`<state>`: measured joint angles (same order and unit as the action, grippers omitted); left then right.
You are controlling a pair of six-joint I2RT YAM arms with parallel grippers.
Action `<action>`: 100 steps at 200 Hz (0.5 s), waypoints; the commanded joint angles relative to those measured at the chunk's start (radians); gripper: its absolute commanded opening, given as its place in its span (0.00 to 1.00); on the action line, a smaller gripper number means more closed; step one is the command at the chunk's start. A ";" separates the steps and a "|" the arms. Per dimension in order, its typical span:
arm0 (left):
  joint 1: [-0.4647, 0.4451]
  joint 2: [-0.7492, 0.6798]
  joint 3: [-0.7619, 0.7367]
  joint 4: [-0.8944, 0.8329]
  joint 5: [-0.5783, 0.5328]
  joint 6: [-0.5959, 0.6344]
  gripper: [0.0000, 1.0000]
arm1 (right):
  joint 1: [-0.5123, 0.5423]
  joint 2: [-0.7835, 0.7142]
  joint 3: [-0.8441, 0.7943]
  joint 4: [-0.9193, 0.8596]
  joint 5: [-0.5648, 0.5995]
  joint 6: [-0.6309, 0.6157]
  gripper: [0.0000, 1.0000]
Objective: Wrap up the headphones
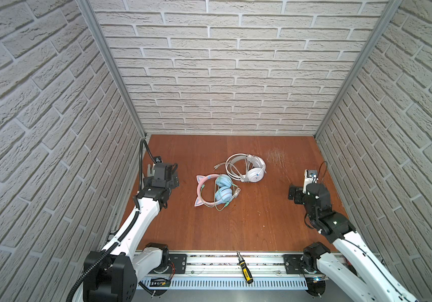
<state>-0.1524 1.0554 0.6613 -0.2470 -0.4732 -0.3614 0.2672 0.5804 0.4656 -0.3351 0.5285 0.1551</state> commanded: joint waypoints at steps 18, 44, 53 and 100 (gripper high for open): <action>0.031 0.033 -0.161 0.485 -0.100 0.112 0.98 | -0.051 -0.082 -0.227 0.442 0.080 -0.106 1.00; 0.105 0.141 -0.205 0.636 -0.058 0.116 0.98 | -0.077 0.069 -0.277 0.614 0.047 -0.125 1.00; 0.132 0.166 -0.215 0.679 -0.021 0.097 0.98 | -0.083 0.150 -0.274 0.680 0.030 -0.136 1.00; 0.210 0.329 -0.258 0.929 0.150 0.134 0.98 | -0.107 0.561 -0.239 1.056 -0.014 -0.187 1.00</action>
<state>0.0265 1.3327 0.4244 0.4503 -0.4282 -0.2569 0.1745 1.0313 0.1921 0.4210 0.5514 0.0097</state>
